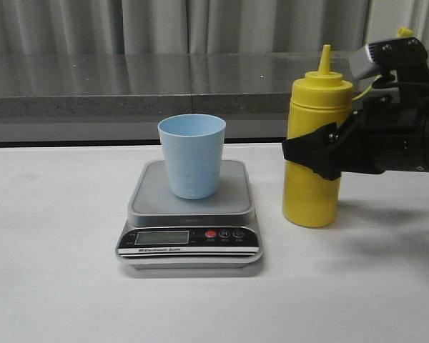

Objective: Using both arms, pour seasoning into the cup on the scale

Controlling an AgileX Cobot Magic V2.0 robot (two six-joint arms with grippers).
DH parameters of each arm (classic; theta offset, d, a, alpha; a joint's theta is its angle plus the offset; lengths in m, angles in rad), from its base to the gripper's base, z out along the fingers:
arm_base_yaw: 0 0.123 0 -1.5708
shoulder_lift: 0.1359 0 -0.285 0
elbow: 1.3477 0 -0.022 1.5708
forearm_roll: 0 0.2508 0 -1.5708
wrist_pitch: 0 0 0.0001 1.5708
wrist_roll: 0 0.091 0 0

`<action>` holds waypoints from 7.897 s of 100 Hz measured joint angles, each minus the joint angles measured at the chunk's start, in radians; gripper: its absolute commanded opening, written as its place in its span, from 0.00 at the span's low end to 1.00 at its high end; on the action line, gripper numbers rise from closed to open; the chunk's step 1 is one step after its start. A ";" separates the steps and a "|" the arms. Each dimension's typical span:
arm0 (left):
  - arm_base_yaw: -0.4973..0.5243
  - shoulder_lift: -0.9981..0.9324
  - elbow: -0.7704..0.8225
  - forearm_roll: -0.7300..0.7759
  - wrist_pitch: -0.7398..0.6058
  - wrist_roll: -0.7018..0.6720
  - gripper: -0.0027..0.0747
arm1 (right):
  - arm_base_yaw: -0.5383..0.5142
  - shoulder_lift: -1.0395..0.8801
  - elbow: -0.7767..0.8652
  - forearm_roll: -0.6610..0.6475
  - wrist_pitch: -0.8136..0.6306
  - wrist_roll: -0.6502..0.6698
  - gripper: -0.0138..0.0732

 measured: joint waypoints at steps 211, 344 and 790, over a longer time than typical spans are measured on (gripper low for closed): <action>0.000 0.000 0.000 0.000 0.000 0.000 0.01 | 0.000 -0.061 0.200 0.129 -0.044 -0.011 0.84; 0.000 0.000 0.000 0.000 0.000 0.000 0.01 | 0.000 -1.155 0.390 0.247 0.809 0.048 0.84; 0.000 -0.005 0.250 0.114 -0.237 0.000 0.01 | -0.135 -1.852 0.636 0.508 1.116 -0.254 0.08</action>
